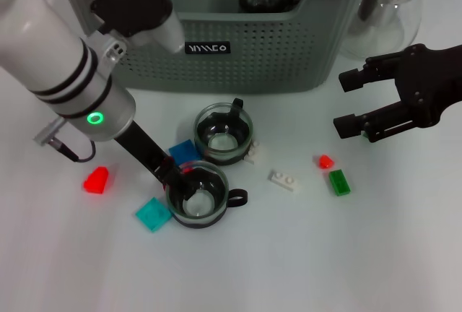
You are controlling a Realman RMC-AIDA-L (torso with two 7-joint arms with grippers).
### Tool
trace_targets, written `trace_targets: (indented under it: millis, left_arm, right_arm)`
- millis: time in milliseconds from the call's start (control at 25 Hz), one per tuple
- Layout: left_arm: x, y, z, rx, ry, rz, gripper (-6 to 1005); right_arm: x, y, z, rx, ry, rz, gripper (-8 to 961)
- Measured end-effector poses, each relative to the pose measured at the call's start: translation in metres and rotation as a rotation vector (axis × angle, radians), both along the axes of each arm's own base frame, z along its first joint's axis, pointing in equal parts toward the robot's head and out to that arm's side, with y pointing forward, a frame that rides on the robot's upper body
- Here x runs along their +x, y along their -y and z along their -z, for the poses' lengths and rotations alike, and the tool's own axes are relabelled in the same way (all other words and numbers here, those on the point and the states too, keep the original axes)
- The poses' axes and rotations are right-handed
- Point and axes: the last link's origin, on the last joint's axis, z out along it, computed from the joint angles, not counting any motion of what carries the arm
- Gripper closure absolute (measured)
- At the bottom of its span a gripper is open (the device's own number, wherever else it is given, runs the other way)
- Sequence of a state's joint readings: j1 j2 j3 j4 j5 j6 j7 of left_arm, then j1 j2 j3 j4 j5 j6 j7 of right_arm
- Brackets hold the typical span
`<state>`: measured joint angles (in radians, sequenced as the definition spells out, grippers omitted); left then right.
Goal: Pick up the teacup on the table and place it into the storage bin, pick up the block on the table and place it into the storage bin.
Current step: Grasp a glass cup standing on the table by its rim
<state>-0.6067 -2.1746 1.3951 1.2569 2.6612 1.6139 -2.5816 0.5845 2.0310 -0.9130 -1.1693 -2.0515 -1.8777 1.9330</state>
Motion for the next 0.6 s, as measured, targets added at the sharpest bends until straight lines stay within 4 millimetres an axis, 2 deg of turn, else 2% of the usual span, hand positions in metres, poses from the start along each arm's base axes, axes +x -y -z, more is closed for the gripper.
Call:
trace_targets:
  millis: [200, 520, 600]
  left_arm:
    - [-0.001, 0.003, 0.011, -0.02, -0.002, -0.005, 194]
    - [0.001, 0.003, 0.017, -0.014, 0.0, 0.011, 379]
    - [0.0, 0.003, 0.017, -0.009, -0.002, 0.008, 459]
  right_arm:
    - [0.001, -0.001, 0.0, 0.002, -0.007, 0.005, 28]
    - [0.003, -0.001, 0.0, 0.012, -0.006, 0.01, 28]
    - [0.003, -0.001, -0.001, 0.014, -0.007, 0.012, 29]
